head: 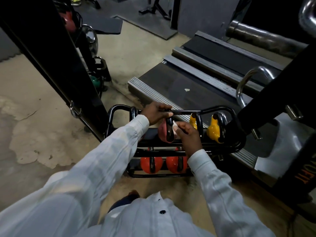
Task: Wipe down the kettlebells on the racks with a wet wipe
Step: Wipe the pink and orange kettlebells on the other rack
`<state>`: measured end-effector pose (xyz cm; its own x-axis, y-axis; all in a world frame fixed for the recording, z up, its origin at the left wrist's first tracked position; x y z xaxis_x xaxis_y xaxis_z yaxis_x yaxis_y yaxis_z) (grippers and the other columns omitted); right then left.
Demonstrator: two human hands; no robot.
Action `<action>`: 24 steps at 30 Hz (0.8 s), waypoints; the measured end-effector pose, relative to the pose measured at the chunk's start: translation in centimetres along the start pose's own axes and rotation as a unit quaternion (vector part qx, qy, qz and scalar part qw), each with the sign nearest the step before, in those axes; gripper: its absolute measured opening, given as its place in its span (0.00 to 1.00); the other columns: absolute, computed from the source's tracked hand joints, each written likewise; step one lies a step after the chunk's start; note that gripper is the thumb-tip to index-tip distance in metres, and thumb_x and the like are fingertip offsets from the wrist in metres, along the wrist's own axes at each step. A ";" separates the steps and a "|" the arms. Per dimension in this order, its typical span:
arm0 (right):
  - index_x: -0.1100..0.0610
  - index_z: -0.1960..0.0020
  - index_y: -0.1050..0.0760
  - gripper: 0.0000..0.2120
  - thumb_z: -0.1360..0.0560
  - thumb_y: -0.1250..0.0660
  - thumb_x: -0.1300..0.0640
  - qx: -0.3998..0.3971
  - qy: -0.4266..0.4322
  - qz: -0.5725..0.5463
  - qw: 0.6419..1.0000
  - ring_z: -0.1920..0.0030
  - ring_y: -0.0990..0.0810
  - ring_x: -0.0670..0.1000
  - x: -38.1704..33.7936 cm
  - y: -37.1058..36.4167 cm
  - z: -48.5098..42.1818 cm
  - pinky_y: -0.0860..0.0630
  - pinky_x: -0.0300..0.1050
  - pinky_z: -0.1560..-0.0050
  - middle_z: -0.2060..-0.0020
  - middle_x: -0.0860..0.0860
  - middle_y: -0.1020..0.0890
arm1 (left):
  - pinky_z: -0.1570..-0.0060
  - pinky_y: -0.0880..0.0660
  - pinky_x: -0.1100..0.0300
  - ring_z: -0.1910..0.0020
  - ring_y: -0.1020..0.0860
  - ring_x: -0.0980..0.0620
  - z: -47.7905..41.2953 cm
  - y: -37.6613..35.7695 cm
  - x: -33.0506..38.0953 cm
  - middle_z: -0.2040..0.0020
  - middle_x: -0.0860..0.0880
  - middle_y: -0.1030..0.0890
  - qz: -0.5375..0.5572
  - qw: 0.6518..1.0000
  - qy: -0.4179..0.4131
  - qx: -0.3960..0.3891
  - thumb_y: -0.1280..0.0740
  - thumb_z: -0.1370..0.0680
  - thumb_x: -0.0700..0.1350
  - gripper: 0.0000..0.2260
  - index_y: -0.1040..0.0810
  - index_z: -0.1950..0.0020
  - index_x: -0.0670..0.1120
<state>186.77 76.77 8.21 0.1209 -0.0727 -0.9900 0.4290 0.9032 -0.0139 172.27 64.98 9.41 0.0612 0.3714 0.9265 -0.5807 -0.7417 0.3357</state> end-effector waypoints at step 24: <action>0.55 0.52 0.17 0.04 0.27 0.27 0.57 0.055 -0.040 0.047 0.997 0.53 0.16 0.57 -1.8 -0.5 -0.1 0.19 0.53 0.51 0.54 0.58 0.15 | 0.31 0.39 0.66 0.32 0.31 0.53 6.3 -0.4 2.2 0.30 0.45 0.27 -0.074 0.979 -0.153 0.116 0.31 0.23 0.42 0.21 0.27 0.30 0.43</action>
<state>186.22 76.50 9.95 0.2342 -0.0267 -0.9718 0.5069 0.8563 0.0986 177.77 62.55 12.36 0.3915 0.3250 0.8609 -0.3498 -0.8127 0.4659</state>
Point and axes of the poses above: each hand's wrist, its own z-axis away from the middle knuckle, its own y-axis out of the back of the hand, x = y × z, the point moved 6 cm from there along -z, towards the middle knuckle
